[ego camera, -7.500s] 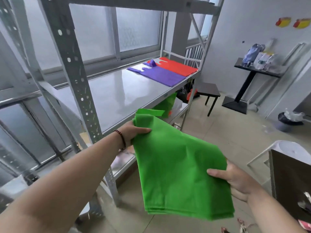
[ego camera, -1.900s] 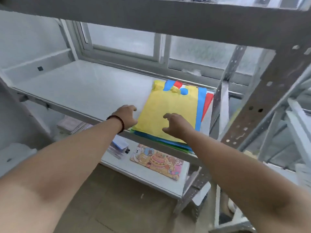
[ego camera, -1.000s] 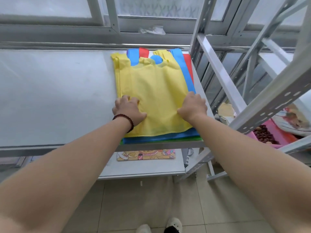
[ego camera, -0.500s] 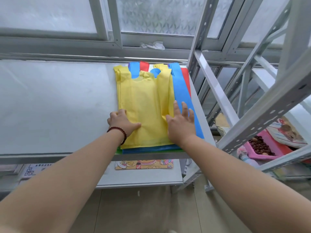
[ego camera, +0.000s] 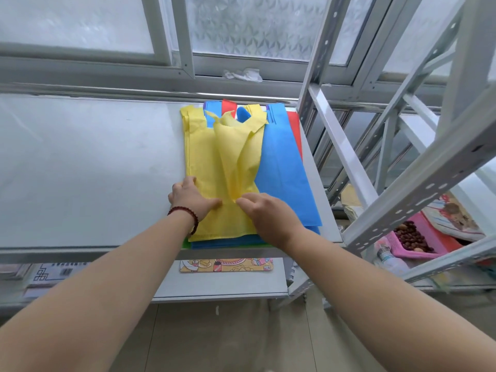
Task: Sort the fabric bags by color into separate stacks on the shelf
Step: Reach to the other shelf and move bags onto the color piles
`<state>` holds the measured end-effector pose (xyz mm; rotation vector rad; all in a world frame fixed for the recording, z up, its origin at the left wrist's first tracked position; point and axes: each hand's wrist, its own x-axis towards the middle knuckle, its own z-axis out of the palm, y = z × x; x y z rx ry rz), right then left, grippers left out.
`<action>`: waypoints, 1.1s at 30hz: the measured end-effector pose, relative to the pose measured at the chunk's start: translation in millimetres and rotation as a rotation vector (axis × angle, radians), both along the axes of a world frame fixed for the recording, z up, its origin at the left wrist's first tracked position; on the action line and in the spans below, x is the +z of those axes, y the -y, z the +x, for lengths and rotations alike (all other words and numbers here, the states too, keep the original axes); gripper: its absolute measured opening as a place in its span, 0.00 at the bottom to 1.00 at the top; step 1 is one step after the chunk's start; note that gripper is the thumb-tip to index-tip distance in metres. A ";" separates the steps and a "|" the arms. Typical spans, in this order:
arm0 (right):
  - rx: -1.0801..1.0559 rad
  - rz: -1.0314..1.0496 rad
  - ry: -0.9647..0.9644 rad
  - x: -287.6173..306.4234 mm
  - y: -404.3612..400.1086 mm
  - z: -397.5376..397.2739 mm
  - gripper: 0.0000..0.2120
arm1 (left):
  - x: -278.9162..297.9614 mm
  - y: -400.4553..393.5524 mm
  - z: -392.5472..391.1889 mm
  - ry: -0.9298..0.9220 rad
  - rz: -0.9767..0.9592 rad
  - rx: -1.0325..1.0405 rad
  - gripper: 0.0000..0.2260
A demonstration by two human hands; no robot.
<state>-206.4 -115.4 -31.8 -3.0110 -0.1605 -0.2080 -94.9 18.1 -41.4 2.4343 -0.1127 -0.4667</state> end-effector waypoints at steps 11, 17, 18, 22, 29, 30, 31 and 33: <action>-0.238 0.466 0.144 9.7 -17.2 -13.3 0.26 | 3.2 -20.2 18.6 -0.289 -0.314 0.286 0.26; -1.065 1.459 -0.096 25.0 2.6 -8.6 0.10 | -3.3 -27.2 22.8 -0.347 -0.338 0.322 0.27; -1.136 1.606 -0.141 26.7 3.8 -9.6 0.08 | -1.4 -27.3 22.1 -0.362 -0.335 0.337 0.26; -1.125 1.961 -0.281 44.3 -6.6 -20.0 0.02 | 8.8 -35.1 23.7 -0.566 -0.237 0.315 0.29; -0.849 2.189 -0.534 49.0 -20.5 -102.2 0.14 | 22.8 -88.2 -12.3 -0.965 -0.354 0.255 0.21; -0.797 2.156 -0.611 40.6 -19.4 -115.5 0.24 | 18.9 -95.6 -24.5 -1.019 -0.408 0.246 0.21; -0.779 2.081 -0.676 32.4 -17.2 -126.8 0.35 | 14.3 -101.2 -38.4 -1.069 -0.474 0.228 0.21; -0.750 1.991 -0.771 23.0 -7.7 -143.9 0.46 | 3.7 -105.7 -65.2 -1.158 -0.616 0.177 0.20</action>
